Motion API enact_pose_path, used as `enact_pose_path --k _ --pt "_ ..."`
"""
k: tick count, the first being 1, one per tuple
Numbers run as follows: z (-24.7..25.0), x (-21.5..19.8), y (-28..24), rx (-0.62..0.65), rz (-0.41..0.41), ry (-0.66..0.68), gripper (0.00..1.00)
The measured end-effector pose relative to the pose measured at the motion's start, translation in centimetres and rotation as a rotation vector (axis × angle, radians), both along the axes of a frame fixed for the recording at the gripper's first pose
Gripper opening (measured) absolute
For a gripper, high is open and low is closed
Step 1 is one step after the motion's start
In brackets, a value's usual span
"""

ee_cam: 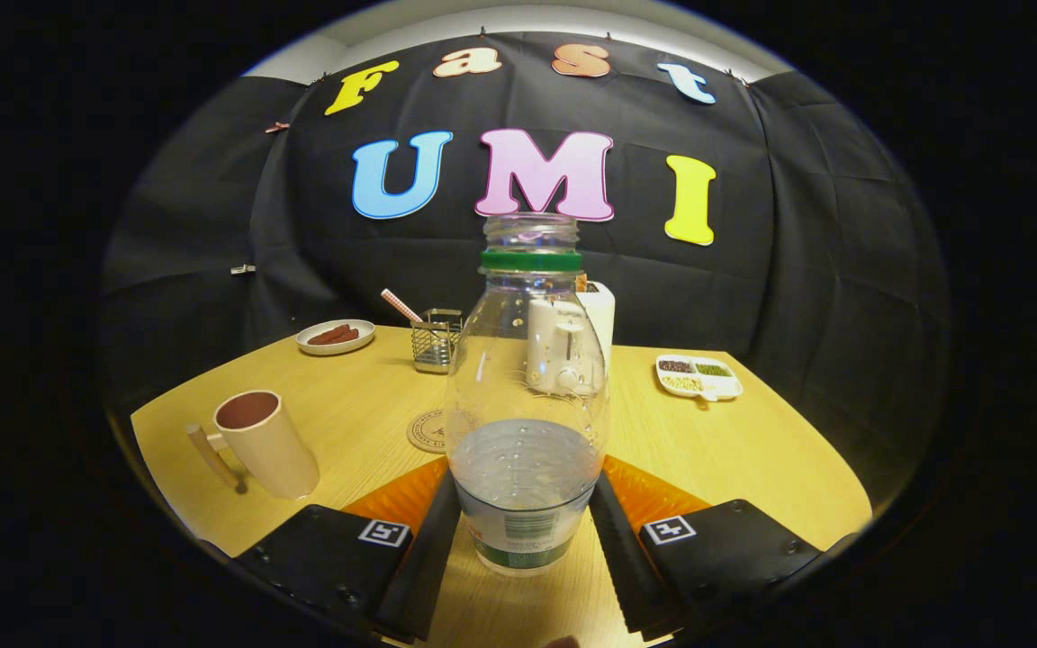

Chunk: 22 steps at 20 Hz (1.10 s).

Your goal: Take the bottle from table, then pour the juice into the cup, finally place the bottle on the coaster

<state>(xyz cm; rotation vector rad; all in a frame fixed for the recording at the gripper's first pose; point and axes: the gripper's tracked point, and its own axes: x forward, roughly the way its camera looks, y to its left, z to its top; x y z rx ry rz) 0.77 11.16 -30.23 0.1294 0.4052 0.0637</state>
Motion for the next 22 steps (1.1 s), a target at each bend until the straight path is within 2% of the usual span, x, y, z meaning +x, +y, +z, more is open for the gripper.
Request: enact_pose_path --k 5,10,15,19,22 --pt "5.6 1.0 0.3 -0.18 0.072 -0.042 0.79" --pt "9.1 1.9 3.0 -0.425 0.196 -0.078 0.78" --pt "8.7 1.7 6.0 -0.592 0.293 -0.07 0.76" --pt "8.7 2.1 7.3 -0.842 0.33 -0.087 0.76" --pt "7.3 2.4 8.5 -0.889 0.389 -0.061 0.76"
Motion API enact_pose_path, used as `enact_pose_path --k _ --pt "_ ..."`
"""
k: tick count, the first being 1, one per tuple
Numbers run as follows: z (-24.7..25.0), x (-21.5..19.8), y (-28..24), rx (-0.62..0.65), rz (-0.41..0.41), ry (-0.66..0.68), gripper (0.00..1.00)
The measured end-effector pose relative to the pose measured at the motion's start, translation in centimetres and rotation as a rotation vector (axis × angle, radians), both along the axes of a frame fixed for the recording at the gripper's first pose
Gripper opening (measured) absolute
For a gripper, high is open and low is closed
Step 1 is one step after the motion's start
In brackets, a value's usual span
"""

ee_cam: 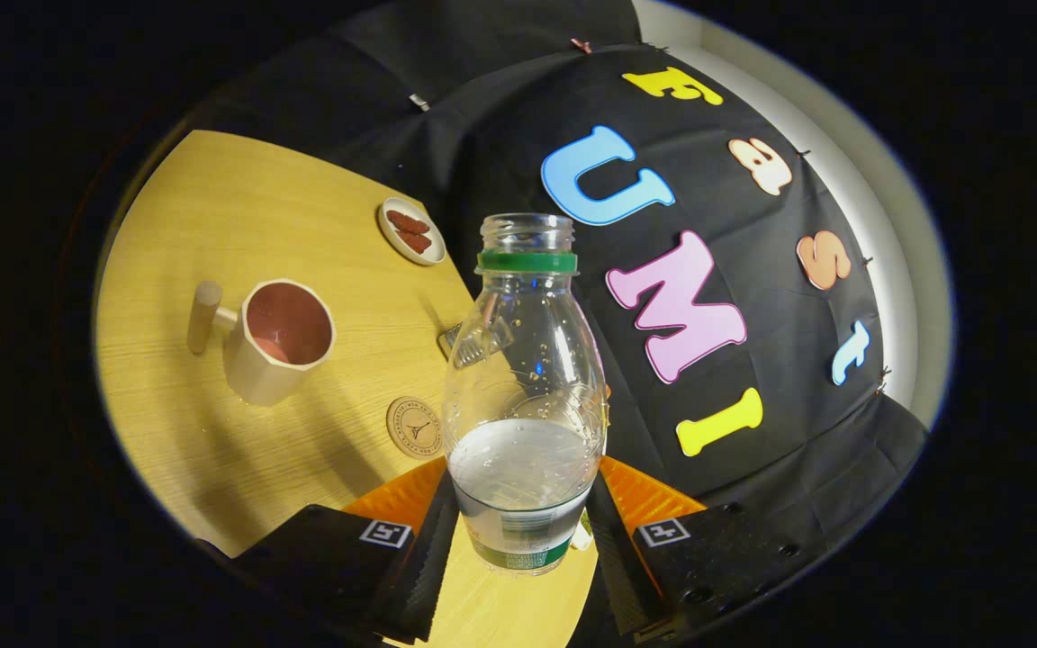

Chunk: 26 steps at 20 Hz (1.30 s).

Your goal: Take the bottle from table, then pour the juice into the cup, finally place the bottle on the coaster

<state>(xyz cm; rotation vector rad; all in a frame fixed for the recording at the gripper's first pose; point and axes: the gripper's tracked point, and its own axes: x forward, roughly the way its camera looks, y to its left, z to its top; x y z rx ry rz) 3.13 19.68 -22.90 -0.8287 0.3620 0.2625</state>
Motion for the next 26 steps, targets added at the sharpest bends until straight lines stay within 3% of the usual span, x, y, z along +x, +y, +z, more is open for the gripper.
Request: enact_pose_path --k 6,14,26 --pt "-3.4 0.2 2.4 -0.09 0.05 0.118 0.76" --pt "-5.3 1.4 2.4 -0.384 0.114 0.123 0.76" --pt "-6.3 2.1 2.6 -0.534 0.183 0.131 0.75"
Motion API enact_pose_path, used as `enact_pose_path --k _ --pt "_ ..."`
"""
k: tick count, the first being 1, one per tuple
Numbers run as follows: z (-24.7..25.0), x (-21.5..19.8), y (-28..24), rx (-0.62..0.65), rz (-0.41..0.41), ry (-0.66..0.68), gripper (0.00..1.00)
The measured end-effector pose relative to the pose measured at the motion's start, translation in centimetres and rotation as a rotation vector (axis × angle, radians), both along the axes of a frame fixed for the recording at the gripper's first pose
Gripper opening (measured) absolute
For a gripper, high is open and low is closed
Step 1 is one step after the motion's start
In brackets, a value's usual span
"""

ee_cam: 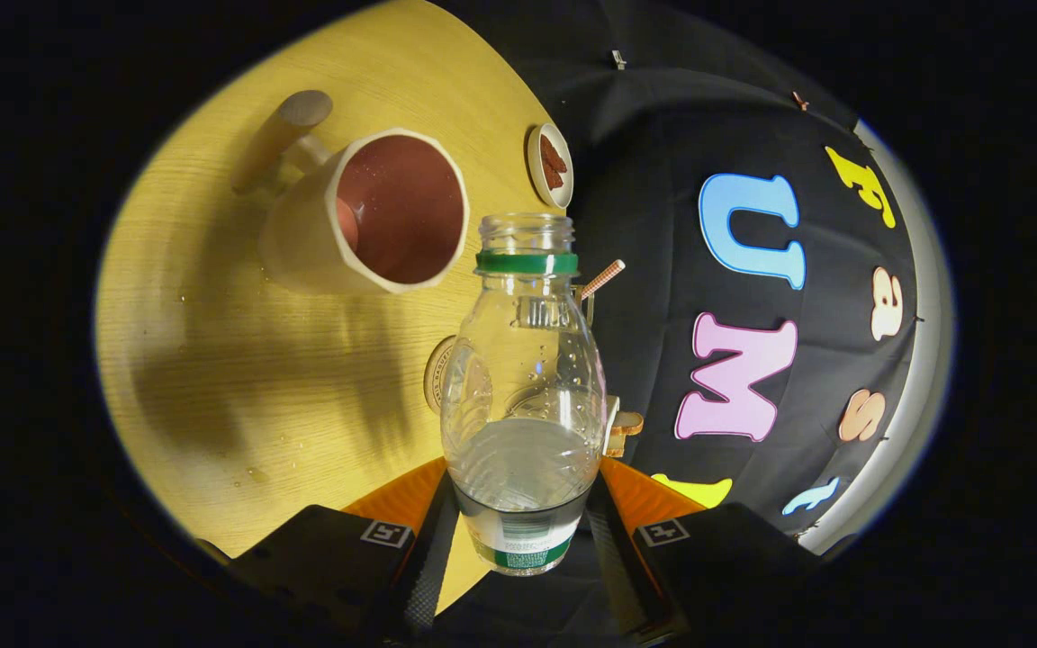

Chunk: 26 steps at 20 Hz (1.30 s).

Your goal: Take the bottle from table, then pour the juice into the cup, finally place the bottle on the coaster

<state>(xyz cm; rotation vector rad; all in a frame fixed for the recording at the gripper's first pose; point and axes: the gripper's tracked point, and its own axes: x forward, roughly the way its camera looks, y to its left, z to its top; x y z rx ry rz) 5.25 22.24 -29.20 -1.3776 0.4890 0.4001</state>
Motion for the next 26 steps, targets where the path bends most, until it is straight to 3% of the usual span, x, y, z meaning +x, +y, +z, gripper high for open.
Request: enact_pose_path --k 26 --pt "0.5 1.1 -0.7 -0.204 0.107 -0.046 0.76"
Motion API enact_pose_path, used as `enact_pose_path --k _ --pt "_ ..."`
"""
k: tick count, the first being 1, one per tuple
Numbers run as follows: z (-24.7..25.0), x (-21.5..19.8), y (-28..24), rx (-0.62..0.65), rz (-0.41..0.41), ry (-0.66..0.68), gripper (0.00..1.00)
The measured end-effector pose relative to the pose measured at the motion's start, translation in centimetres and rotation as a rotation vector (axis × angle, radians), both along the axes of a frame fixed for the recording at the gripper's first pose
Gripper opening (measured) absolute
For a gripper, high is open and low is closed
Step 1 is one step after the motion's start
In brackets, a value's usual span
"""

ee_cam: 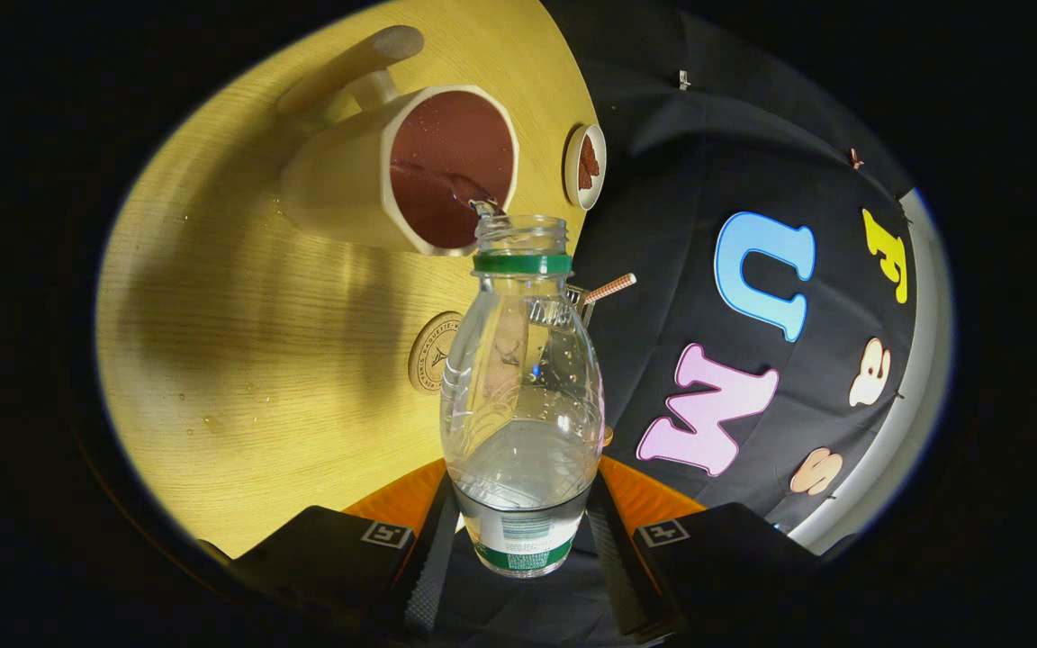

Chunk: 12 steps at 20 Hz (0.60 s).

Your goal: Take the bottle from table, then pour the juice into the cup, finally place the bottle on the coaster

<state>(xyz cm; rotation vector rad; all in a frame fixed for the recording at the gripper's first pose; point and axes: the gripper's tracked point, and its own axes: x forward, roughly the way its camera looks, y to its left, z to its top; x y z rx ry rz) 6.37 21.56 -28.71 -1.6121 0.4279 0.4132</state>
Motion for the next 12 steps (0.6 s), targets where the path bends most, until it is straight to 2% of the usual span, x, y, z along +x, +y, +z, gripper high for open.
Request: enact_pose_path --k 12 --pt "0.41 0.34 0.0 -0.038 0.038 -0.029 0.75"
